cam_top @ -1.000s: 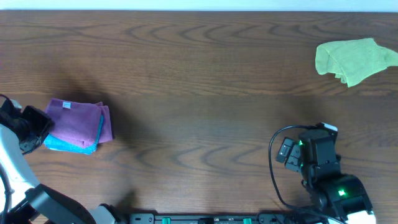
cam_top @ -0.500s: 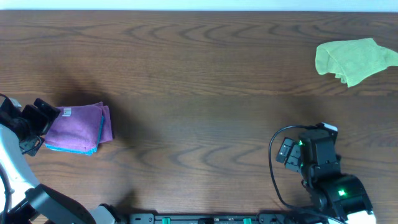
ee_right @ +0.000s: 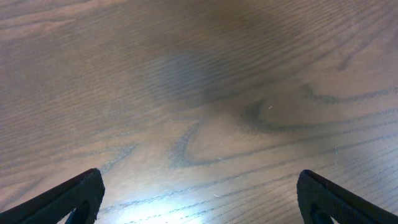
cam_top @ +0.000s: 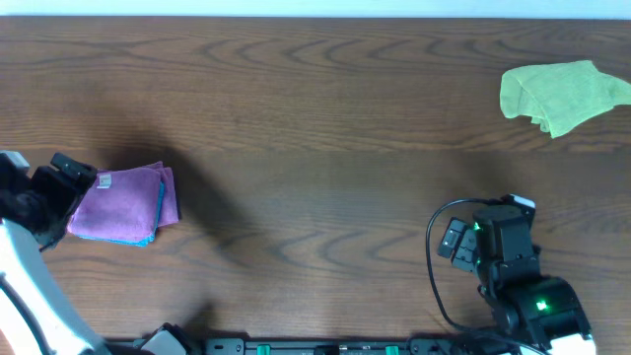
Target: Fold the cloth
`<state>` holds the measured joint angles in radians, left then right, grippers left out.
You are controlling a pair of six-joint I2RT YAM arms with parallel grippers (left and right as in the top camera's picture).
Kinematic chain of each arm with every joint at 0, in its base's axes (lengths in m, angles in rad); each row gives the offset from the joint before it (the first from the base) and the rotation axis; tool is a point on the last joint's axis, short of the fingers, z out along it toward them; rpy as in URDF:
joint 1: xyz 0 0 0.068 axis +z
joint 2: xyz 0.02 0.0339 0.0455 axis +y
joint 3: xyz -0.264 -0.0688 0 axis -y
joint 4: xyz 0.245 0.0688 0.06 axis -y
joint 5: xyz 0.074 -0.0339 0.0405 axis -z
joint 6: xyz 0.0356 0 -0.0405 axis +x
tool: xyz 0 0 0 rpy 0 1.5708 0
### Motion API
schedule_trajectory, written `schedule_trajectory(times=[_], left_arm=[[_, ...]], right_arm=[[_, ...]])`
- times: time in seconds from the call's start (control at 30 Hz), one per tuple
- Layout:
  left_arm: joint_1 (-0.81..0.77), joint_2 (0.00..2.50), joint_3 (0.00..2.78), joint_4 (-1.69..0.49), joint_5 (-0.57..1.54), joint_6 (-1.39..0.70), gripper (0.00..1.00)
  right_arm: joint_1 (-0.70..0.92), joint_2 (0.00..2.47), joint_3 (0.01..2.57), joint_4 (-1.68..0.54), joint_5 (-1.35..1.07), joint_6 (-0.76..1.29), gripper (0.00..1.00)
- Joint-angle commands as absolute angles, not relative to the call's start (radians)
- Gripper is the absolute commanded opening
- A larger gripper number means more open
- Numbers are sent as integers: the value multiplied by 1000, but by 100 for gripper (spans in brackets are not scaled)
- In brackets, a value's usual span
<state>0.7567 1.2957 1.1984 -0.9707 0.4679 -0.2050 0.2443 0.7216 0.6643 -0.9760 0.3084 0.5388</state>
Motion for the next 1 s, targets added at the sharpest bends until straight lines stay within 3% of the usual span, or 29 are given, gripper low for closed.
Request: schedule_trajectory(times=[0.0, 0.33, 0.57, 0.63, 0.7, 0.83, 0.97], left_arm=[[759, 1257, 1227, -994, 480, -190, 95], [739, 1235, 1227, -1046, 711, -137, 95], [698, 1234, 1227, -1133, 842, -324, 95], [691, 1234, 1227, -1158, 838, -388, 95], [691, 1234, 1227, -1191, 837, -390, 88], [691, 1234, 1227, -1226, 859, -389, 84], [691, 1234, 1227, -1226, 853, -340, 88]], right_arm=[[236, 715, 659, -977, 325, 553, 99], [236, 715, 659, -977, 325, 553, 99], [236, 715, 659, -977, 325, 553, 99], [236, 715, 659, -977, 325, 553, 99], [236, 715, 659, -977, 325, 553, 99], [236, 715, 659, -977, 325, 553, 99], [236, 715, 659, -977, 325, 553, 99]])
